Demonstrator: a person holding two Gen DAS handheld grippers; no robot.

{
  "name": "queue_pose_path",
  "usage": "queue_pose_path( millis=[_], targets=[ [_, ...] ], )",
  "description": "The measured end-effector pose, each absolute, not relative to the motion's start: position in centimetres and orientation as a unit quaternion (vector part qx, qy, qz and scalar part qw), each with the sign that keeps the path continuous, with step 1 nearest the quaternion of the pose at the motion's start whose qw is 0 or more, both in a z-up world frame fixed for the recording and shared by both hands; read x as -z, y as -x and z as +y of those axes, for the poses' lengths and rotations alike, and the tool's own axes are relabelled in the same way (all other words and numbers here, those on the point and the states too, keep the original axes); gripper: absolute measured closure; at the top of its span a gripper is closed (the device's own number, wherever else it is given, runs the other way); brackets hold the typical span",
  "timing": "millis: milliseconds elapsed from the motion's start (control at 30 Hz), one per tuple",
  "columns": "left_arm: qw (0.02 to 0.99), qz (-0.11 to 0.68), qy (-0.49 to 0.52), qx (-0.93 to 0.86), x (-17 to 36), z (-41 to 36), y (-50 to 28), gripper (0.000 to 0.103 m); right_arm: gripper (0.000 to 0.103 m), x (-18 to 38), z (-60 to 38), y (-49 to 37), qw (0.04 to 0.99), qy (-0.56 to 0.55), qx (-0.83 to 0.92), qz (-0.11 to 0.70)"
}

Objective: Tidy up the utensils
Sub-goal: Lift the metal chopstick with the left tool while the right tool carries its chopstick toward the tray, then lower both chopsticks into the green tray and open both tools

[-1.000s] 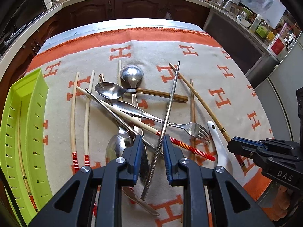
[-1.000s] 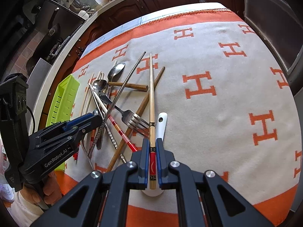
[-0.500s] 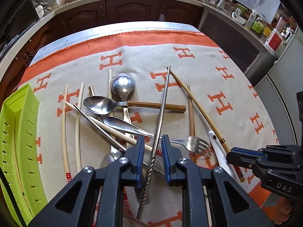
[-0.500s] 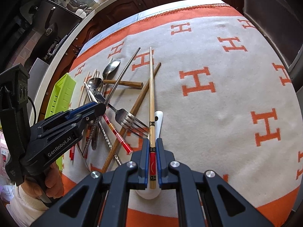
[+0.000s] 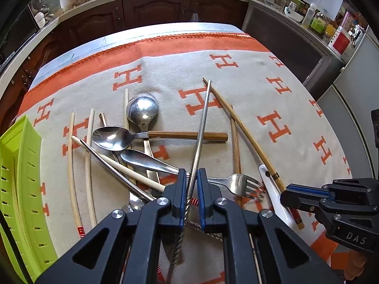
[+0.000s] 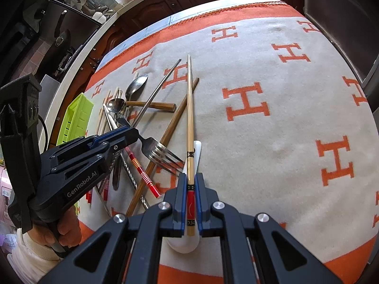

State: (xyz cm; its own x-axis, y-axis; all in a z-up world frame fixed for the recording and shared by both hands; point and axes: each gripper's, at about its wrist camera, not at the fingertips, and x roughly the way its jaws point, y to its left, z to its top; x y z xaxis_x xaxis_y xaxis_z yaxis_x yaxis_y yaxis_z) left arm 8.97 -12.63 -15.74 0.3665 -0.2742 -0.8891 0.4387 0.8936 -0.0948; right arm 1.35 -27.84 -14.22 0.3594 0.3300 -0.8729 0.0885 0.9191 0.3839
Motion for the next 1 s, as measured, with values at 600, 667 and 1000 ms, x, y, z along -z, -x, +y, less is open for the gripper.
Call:
queue_pose_path(
  millis=[600, 667, 1000],
  targets=[
    [0.846, 0.497, 0.036, 0.189, 10.9, -7.2, -7.5, 0.1, 0.097, 11.4, -27.0, -0.2, 0.829, -0.181, -0.081, 0.522],
    [0.853, 0.489, 0.043, 0.177, 9.7, -6.0, -7.1, 0.1, 0.097, 10.7, -26.6, 0.1, 0.837, -0.178, -0.08, 0.51],
    [0.876, 0.471, 0.07, 0.077, 6.4, 4.5, -6.2, 0.1, 0.097, 7.3, -24.2, 0.6, 0.853, -0.17, -0.109, 0.482]
  ],
)
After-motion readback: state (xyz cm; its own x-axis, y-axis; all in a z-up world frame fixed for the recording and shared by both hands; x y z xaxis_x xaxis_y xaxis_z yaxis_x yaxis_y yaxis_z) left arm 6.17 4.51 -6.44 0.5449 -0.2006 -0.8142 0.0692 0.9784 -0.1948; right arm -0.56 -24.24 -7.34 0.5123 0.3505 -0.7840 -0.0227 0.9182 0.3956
